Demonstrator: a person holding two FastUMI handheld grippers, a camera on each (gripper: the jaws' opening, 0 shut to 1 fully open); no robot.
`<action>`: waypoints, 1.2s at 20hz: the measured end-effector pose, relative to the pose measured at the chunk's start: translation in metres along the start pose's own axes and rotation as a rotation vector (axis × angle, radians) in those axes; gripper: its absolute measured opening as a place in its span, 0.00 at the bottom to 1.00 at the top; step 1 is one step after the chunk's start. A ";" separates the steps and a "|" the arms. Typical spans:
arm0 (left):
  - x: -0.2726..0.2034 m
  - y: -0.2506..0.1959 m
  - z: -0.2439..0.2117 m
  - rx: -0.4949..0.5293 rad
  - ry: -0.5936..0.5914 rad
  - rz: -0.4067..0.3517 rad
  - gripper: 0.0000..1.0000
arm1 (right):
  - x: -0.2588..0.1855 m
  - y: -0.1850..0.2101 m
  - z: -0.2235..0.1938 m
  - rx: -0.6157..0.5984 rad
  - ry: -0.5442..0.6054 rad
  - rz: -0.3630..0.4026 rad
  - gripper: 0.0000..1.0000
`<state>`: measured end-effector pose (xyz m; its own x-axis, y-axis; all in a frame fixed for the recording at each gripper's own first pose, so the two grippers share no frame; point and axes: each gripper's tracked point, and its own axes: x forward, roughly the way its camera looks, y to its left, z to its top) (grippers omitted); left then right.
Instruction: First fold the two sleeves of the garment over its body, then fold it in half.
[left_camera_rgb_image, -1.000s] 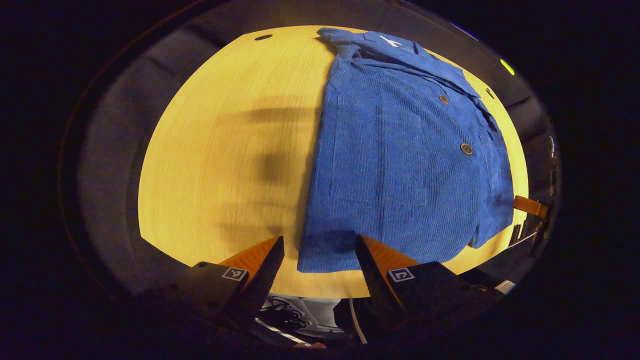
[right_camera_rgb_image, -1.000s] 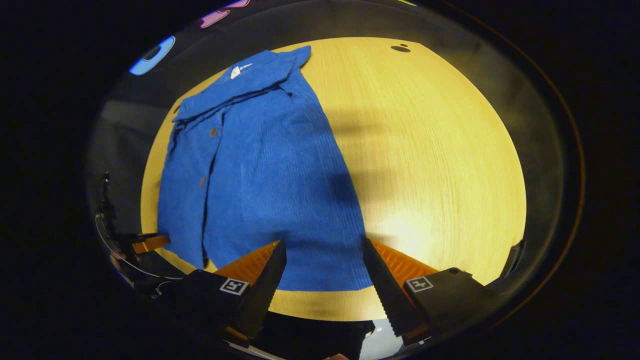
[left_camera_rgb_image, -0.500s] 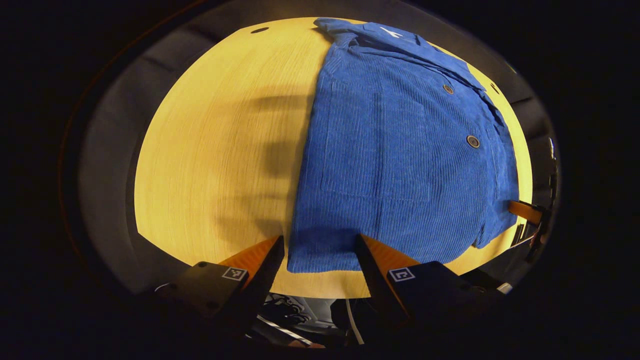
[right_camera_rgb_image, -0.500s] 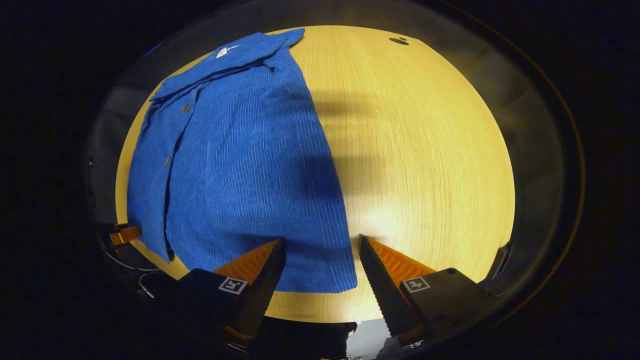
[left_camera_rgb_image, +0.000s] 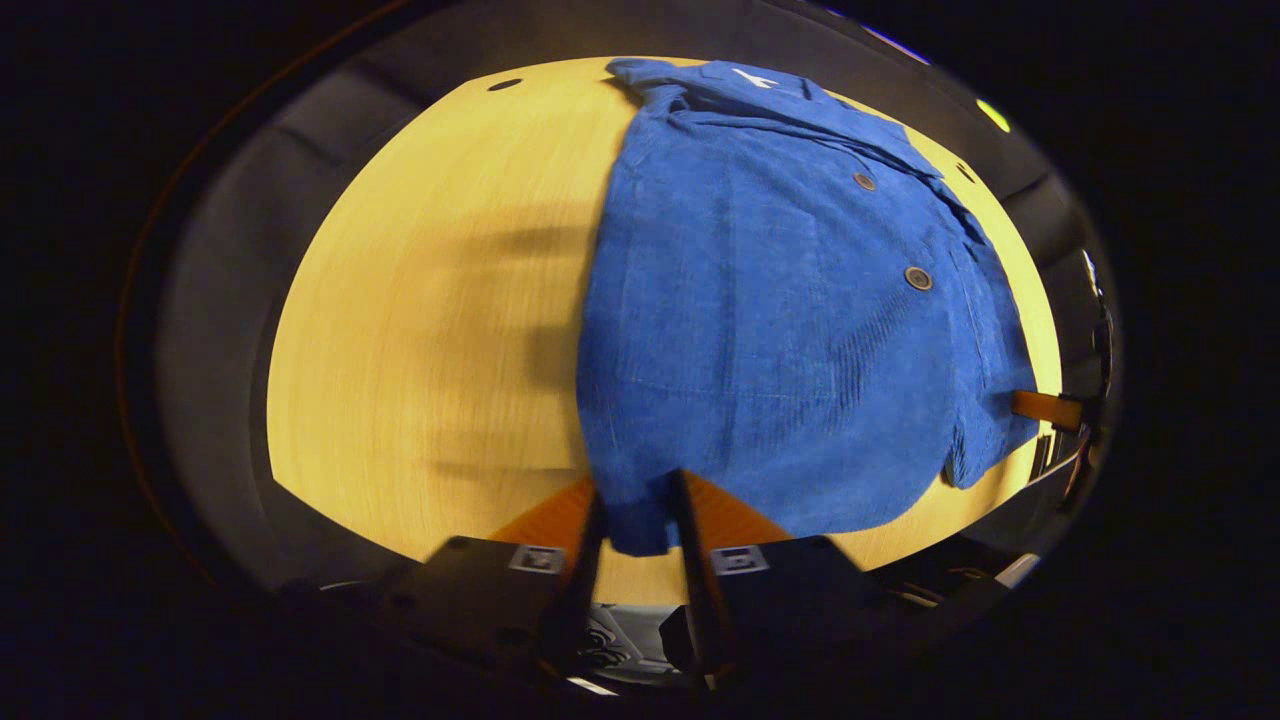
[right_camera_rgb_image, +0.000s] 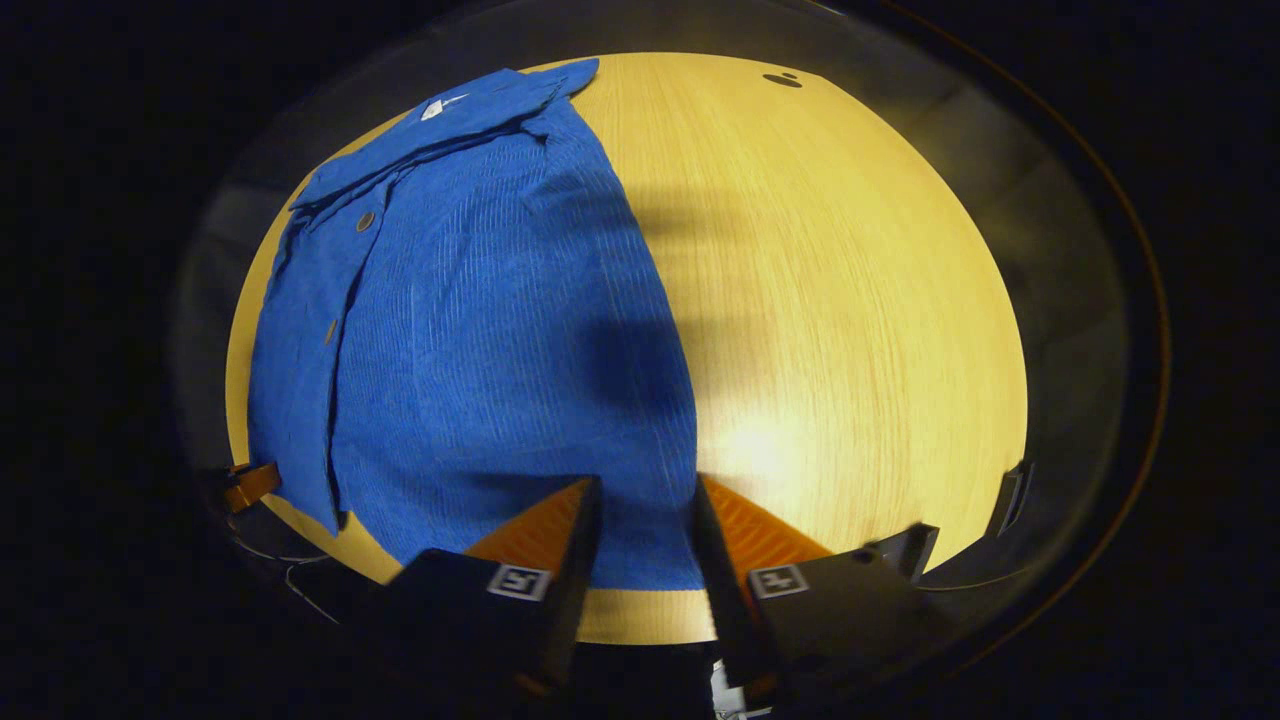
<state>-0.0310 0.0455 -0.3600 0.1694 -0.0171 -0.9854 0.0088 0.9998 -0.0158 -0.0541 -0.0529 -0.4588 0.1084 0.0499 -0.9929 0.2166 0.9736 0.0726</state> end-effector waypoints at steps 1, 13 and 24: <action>0.000 -0.001 0.001 0.006 0.015 -0.012 0.04 | 0.000 0.006 -0.002 0.034 0.012 0.014 0.35; -0.065 -0.013 0.047 0.019 0.011 -0.289 0.00 | -0.066 0.055 0.035 0.226 0.009 0.208 0.06; -0.171 -0.016 0.180 0.124 -0.161 -0.375 0.00 | -0.175 0.100 0.158 0.206 -0.193 0.236 0.06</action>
<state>0.1171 0.0310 -0.1610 0.2833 -0.3897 -0.8763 0.2160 0.9162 -0.3376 0.1022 0.0006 -0.2629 0.3551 0.2056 -0.9119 0.3526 0.8740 0.3343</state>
